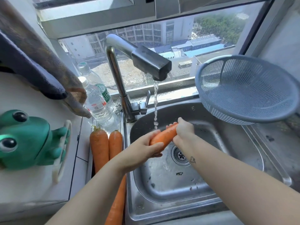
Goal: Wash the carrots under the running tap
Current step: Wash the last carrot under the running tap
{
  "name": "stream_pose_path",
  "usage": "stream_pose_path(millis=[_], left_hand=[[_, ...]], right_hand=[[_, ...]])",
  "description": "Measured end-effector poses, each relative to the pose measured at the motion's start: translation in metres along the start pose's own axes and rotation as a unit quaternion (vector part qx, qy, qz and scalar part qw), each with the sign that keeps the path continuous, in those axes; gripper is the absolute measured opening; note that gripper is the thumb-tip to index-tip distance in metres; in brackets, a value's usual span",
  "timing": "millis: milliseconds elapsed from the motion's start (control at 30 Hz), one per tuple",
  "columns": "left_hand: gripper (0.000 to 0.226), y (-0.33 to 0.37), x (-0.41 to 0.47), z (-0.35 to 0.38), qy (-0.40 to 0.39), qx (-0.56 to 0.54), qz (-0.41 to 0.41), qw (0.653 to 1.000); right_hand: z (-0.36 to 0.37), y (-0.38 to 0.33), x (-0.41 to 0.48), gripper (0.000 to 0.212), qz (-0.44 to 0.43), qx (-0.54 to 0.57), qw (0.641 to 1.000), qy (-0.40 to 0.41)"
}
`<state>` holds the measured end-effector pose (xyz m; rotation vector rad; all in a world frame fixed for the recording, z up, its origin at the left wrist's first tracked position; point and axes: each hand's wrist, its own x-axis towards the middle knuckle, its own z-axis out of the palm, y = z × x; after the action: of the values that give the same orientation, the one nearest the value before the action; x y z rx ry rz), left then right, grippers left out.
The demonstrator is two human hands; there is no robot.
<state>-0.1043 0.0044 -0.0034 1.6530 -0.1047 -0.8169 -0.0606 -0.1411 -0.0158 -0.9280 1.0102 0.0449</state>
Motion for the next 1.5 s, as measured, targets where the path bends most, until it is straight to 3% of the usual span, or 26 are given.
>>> stream_pose_path(millis=[100,200,267,333,433,567,700,833,900,967,1100,1167,1300,1367,1500], left_hand=[[0.035,0.001,0.001,0.005,0.101,0.099,0.059,0.988],[0.024,0.002,0.007,0.011,0.208,0.045,0.052,0.976],[0.029,0.005,0.009,0.011,0.185,-0.046,-0.009,0.982],[0.026,0.009,0.004,0.008,0.099,-0.137,-0.05,0.984],[0.022,0.01,-0.001,0.004,0.032,-0.208,-0.015,0.978],[0.039,0.002,0.004,0.01,0.115,-0.007,0.054,0.992],[0.03,0.007,0.013,0.018,0.21,-0.043,0.047,0.976],[0.021,0.012,0.01,0.018,0.12,-0.143,0.003,0.982],[0.022,0.016,0.004,0.014,0.064,-0.216,-0.007,0.974],[0.025,0.016,0.0,0.01,0.037,-0.208,0.003,0.977],[0.032,0.013,0.007,0.01,0.123,-0.03,0.034,0.991],[0.029,0.014,0.009,0.009,0.133,-0.046,0.026,0.99],[0.04,0.016,0.003,0.001,0.021,-0.151,0.006,0.988],[0.037,0.014,0.004,0.0,0.041,-0.127,0.02,0.991],[0.023,0.009,0.008,0.006,0.164,-0.089,0.016,0.982]], right_hand=[[0.005,0.005,-0.003,0.012,-0.02,-0.009,1.0,0.021],[0.009,0.003,-0.008,0.007,-0.048,-0.02,0.998,0.024],[0.009,0.001,-0.01,0.008,-0.045,-0.025,0.998,0.019],[0.007,-0.002,-0.007,0.008,-0.029,-0.029,0.999,0.023],[0.005,-0.007,-0.001,0.019,0.001,0.008,1.0,0.014],[0.006,-0.007,-0.003,0.014,-0.028,-0.008,0.999,0.045],[0.005,-0.009,-0.004,0.02,-0.04,-0.011,0.999,0.023],[0.002,-0.012,0.001,0.008,-0.033,-0.016,0.999,0.031],[0.002,-0.012,0.003,0.014,-0.016,0.0,1.0,0.014],[0.002,-0.011,0.003,0.012,-0.007,0.002,1.0,0.017],[0.006,-0.008,0.001,0.016,-0.022,-0.019,0.999,0.027],[0.007,-0.009,0.002,0.019,-0.023,-0.015,0.999,0.025],[0.004,-0.011,0.005,0.011,-0.008,-0.015,1.0,0.003],[0.005,-0.009,0.004,0.008,-0.023,-0.013,1.0,-0.014],[0.009,-0.007,-0.009,0.006,-0.059,0.008,0.997,-0.052]])
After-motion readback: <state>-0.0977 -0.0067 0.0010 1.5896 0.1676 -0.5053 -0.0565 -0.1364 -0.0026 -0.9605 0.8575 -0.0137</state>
